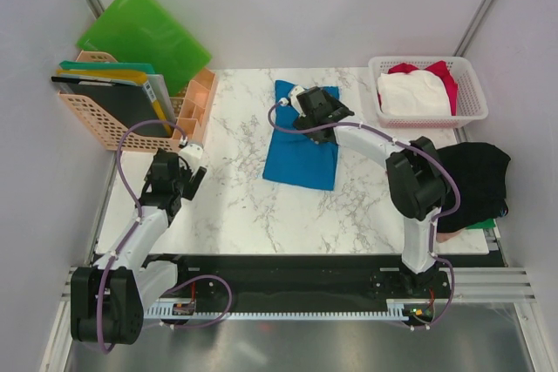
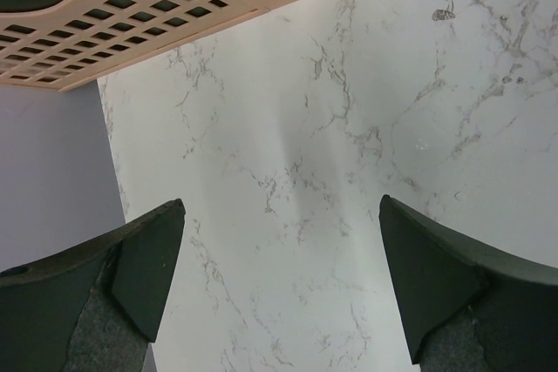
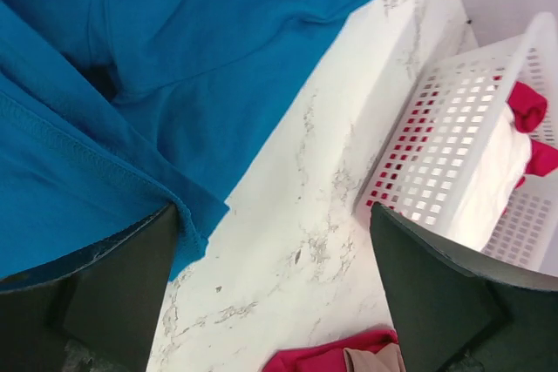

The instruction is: Fold and stack the t-shirts

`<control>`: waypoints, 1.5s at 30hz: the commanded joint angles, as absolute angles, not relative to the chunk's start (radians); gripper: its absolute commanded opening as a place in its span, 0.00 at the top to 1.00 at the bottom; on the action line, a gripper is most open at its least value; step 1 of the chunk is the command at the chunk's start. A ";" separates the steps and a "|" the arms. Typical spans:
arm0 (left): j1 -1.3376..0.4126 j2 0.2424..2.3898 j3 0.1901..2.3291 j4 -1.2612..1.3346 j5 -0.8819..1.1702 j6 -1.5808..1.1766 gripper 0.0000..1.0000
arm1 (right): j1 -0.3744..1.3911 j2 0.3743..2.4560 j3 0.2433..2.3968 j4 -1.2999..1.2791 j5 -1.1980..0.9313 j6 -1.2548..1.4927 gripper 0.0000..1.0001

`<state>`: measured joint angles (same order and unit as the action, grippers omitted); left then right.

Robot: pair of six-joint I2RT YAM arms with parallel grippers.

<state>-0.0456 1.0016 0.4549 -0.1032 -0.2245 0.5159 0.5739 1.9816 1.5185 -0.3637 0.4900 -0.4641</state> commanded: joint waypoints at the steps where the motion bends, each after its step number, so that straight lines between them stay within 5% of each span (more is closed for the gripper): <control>1: -0.044 0.996 0.459 -0.100 -0.202 0.483 0.00 | 0.575 1.911 1.502 -0.272 0.563 -0.448 0.03; 17: -0.046 1.012 0.465 -0.097 -0.193 0.486 0.00 | 0.591 1.905 1.509 -0.406 0.361 -0.430 0.02; 24: -0.048 0.990 0.459 -0.110 -0.160 0.523 0.00 | 0.591 1.837 1.609 -0.836 -0.162 -0.452 0.03; 31: -0.049 0.876 0.456 -0.063 -0.115 0.540 0.00 | 0.629 1.442 1.083 -0.610 -0.032 -0.520 0.02; 45: -0.049 0.795 0.413 -0.055 -0.152 0.538 0.00 | 0.827 1.718 1.167 -0.537 0.074 -0.528 0.03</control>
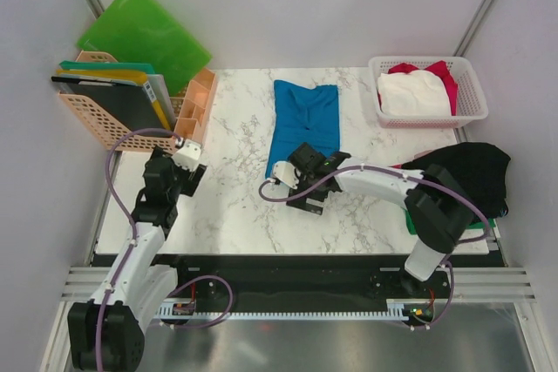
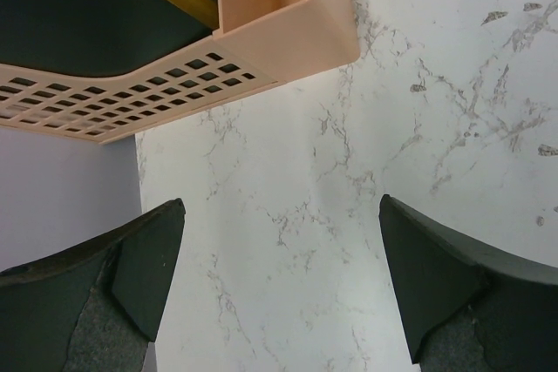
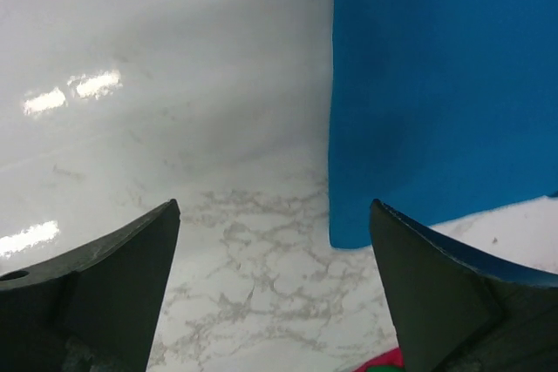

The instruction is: Fold and stack the t-shirts

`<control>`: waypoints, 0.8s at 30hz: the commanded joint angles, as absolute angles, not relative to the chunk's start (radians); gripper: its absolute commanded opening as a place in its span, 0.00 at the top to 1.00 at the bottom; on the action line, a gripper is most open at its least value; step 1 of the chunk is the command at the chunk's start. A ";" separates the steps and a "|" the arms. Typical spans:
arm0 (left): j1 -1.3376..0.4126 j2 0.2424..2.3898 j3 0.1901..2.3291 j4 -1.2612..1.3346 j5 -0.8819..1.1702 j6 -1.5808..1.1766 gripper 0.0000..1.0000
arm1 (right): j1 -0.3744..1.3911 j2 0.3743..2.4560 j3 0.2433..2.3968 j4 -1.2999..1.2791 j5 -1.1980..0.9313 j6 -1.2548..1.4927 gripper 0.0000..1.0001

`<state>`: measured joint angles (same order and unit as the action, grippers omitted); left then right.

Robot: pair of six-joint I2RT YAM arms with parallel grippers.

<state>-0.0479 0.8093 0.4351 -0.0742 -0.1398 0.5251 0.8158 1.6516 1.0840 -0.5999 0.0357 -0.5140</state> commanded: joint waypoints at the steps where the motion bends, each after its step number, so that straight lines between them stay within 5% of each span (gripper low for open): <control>1: -0.049 0.784 0.404 -0.057 -0.153 0.540 0.00 | 0.828 1.742 1.181 -0.531 0.077 -0.529 0.04; 15: -0.049 0.752 0.380 -0.048 -0.202 0.586 0.00 | 0.828 1.976 1.301 -0.466 0.170 -0.591 0.05; 24: -0.049 0.759 0.380 -0.041 -0.201 0.591 0.00 | 0.828 1.983 1.253 -0.466 0.187 -0.585 0.35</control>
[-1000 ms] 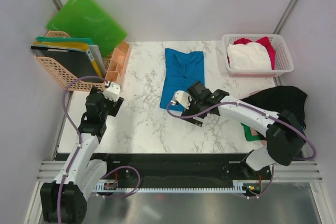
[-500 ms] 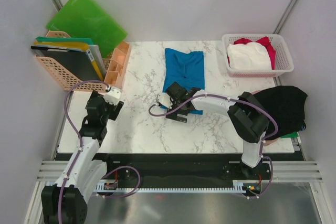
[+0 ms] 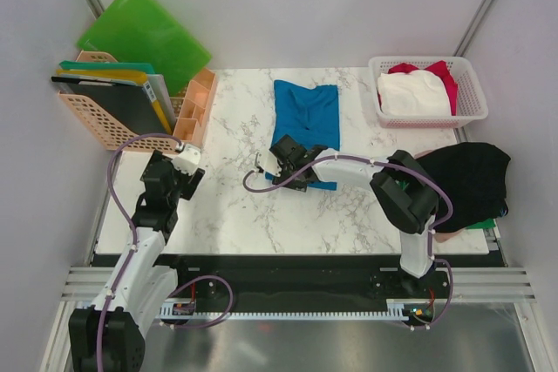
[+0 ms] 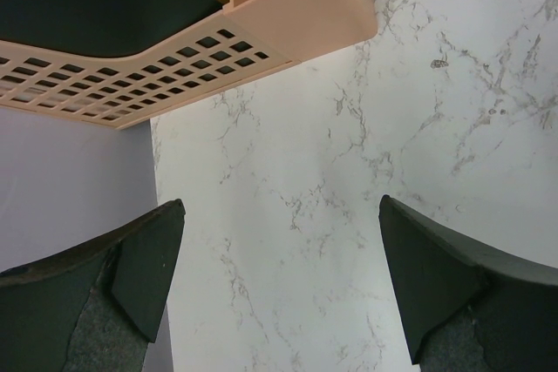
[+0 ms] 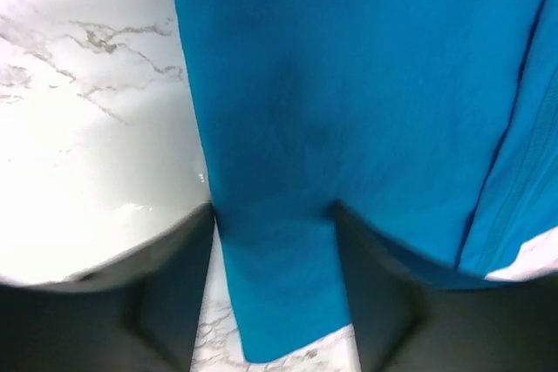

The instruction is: Fold and stack the t-shirts

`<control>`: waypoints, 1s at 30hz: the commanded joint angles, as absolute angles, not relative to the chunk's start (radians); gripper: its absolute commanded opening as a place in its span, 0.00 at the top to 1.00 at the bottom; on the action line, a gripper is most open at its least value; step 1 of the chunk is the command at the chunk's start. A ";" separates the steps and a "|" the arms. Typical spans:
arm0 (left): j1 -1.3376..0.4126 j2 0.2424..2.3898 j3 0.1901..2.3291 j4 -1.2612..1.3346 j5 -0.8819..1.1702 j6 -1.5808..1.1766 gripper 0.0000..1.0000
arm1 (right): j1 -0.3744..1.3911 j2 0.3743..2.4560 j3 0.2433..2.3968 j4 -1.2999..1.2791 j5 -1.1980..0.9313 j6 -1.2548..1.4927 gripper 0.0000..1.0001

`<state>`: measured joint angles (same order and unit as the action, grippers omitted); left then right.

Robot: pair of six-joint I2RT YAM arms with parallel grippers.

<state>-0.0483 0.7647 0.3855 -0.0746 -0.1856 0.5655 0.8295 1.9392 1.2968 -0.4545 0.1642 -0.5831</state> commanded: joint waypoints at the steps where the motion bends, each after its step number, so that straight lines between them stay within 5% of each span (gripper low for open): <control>1: -0.049 0.758 0.380 -0.041 -0.202 0.592 0.00 | 0.828 1.982 1.250 -0.469 0.187 -0.581 0.47; 3: -0.049 0.759 0.382 -0.041 -0.204 0.594 0.00 | 0.827 1.980 1.238 -0.479 0.192 -0.569 0.46; 7: -0.049 0.759 0.383 -0.043 -0.204 0.598 0.00 | 0.827 1.938 1.201 -0.486 0.201 -0.555 0.18; 11: -0.049 0.765 0.387 -0.043 -0.199 0.601 0.00 | 0.828 1.878 1.167 -0.517 0.173 -0.539 0.05; 16: -0.049 0.785 0.394 -0.043 -0.192 0.578 0.00 | 0.827 1.851 1.137 -0.515 0.199 -0.545 0.07; 19: -0.049 0.790 0.403 -0.044 -0.187 0.568 0.00 | 0.827 1.882 1.146 -0.505 0.199 -0.552 0.23; 22: -0.049 0.788 0.408 -0.051 -0.186 0.566 0.00 | 0.827 1.923 1.180 -0.500 0.189 -0.545 0.29; 30: -0.049 0.785 0.379 -0.046 -0.203 0.581 0.00 | 0.830 1.977 1.255 -0.500 0.172 -0.540 0.32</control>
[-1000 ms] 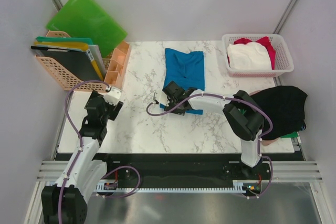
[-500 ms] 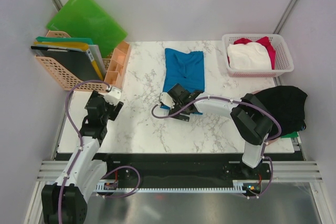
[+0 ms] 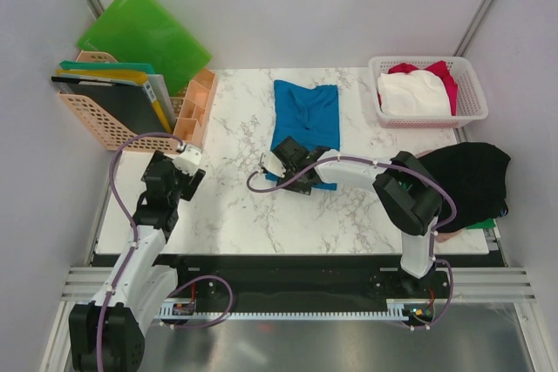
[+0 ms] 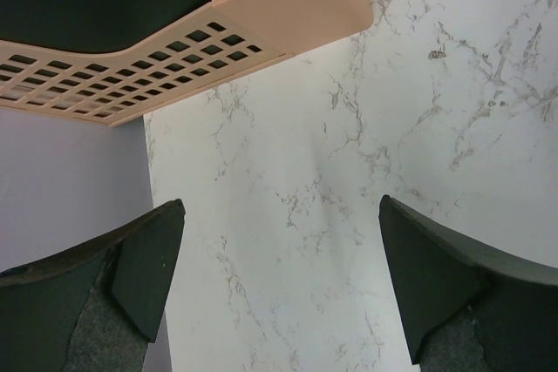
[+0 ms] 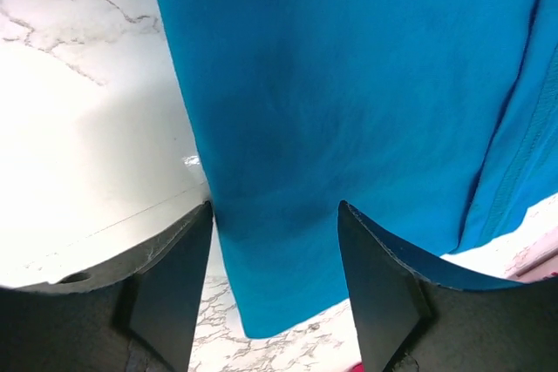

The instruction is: Fold and stack the t-shirts

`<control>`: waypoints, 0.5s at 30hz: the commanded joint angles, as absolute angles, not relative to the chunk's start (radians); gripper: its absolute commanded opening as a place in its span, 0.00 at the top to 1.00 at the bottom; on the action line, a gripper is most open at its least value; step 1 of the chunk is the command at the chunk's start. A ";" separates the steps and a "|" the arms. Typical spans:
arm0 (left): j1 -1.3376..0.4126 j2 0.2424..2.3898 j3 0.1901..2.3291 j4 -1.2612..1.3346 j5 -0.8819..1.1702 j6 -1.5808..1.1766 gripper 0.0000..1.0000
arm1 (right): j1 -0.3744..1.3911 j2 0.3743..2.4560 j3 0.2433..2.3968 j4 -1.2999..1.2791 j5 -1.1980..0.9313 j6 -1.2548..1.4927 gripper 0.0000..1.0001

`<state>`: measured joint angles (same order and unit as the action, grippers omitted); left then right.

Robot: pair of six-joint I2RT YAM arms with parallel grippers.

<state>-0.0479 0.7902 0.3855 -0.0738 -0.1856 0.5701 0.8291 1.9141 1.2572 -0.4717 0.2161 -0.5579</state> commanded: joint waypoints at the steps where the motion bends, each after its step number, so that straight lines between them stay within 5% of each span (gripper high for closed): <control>1: -0.049 0.784 0.376 -0.043 -0.204 0.583 0.00 | 0.833 1.980 1.258 -0.500 0.173 -0.540 0.32; 4: -0.049 0.798 0.367 -0.028 -0.202 0.577 0.00 | 0.834 1.990 1.259 -0.502 0.181 -0.541 0.47; 5: -0.049 0.805 0.368 -0.026 -0.202 0.578 0.00 | 0.834 1.994 1.253 -0.505 0.181 -0.540 0.57; 6: -0.049 0.807 0.370 -0.026 -0.201 0.572 0.00 | 0.833 1.999 1.249 -0.506 0.178 -0.538 0.80; 9: -0.049 0.804 0.376 -0.025 -0.198 0.571 0.00 | 0.836 1.987 1.233 -0.528 0.143 -0.515 1.00; 15: -0.049 0.801 0.376 -0.023 -0.195 0.571 0.00 | 0.940 1.881 1.172 -0.567 0.098 -0.473 1.00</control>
